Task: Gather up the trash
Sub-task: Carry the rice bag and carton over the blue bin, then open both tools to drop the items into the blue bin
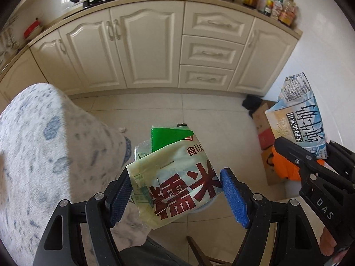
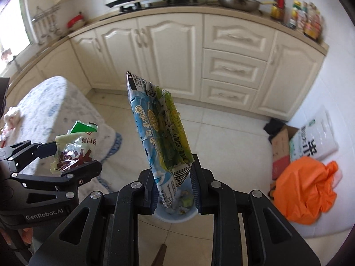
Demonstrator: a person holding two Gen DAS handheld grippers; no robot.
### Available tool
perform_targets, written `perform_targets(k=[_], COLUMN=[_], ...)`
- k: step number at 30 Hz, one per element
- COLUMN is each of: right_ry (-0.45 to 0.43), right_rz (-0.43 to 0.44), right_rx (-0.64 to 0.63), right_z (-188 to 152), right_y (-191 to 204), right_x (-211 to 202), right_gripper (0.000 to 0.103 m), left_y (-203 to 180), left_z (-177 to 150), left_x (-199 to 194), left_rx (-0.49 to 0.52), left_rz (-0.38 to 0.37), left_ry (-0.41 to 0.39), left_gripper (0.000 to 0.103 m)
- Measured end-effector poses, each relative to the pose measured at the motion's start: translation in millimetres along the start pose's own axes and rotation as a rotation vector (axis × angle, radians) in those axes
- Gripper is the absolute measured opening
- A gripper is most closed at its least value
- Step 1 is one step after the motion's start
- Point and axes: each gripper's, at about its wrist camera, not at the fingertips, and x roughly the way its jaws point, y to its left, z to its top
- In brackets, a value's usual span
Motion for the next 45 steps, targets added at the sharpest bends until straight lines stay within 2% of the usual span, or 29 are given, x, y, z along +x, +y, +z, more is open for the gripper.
perform_targets(k=[5, 9, 11, 13, 20, 25, 26, 27, 28, 30, 34, 45], right_ry=[0.01, 0.032, 0.044, 0.052, 0.073, 0.077, 0.075, 0.078, 0.069, 0.023, 0.026, 0.059], right_rz=[-0.025, -0.022, -0.021, -0.018, -0.004, -0.006, -0.028, -0.053, -0.079, -0.088, -0.075, -0.106], right_rx=[0.039, 0.058, 0.058, 0.051, 0.038, 0.009, 0.003, -0.002, -0.01, -0.015, -0.01, -0.011], right_z=[-7.6, -12.9, -14.4, -16.0, -18.5, -16.7, -15.6, -14.9, -13.8, -12.7, -11.7, -14.1], right_y=[-18.9, -21.6, -20.6, -17.6, -7.3, 7.8, 10.7, 13.1, 16.2, 19.8, 22.3, 22.4], right_x=[2.0, 8.9, 12.9, 15.3, 23.3, 25.6, 25.9, 26.4, 25.7, 21.0, 19.7, 24.5], right_gripper=[0.025, 0.025, 0.025, 0.025, 0.025, 0.027, 0.03, 0.048, 0.071, 0.083, 0.084, 0.084], left_y=[-11.1, -15.5, -21.4, -23.3, -24.1, -16.6, -15.7, -13.1, -11.3, -7.8, -5.4, 6.7], left_z=[13.2, 20.8, 24.6, 25.9, 21.5, 17.1, 17.8, 17.2, 17.3, 16.3, 10.4, 2.4], left_x=[23.5, 42.2, 53.0, 58.7, 75.7, 70.5, 70.6, 69.7, 69.5, 68.0, 67.1, 54.2], left_rx=[0.027, 0.007, 0.009, 0.012, -0.012, -0.042, -0.049, -0.054, -0.058, -0.068, -0.077, -0.097], left_rz=[0.011, 0.022, 0.041, 0.061, 0.1, 0.103, 0.105, 0.109, 0.115, 0.127, 0.133, 0.11], left_ry=[0.028, 0.057, 0.069, 0.074, 0.114, 0.118, 0.118, 0.118, 0.12, 0.115, 0.125, 0.115], left_gripper=[0.073, 0.076, 0.081, 0.092, 0.092, 0.092, 0.092, 0.094, 0.096, 0.096, 0.096, 0.096])
